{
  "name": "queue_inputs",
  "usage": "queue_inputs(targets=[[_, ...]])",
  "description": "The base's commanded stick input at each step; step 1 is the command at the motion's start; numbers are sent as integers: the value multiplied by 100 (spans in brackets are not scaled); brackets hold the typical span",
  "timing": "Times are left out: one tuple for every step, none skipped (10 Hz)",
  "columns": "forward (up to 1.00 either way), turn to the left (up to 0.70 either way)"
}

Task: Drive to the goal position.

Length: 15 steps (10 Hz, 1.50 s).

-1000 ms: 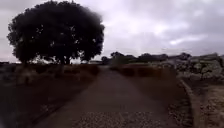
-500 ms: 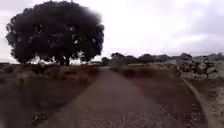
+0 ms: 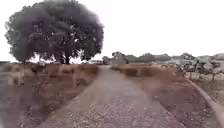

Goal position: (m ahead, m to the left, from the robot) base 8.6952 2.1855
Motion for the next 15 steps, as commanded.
queue_inputs(targets=[[50,0],[50,0],[50,0],[50,0],[50,0],[50,0],[50,0],[50,0],[50,0],[50,0],[50,0],[50,0],[50,0],[50,0],[50,0]])
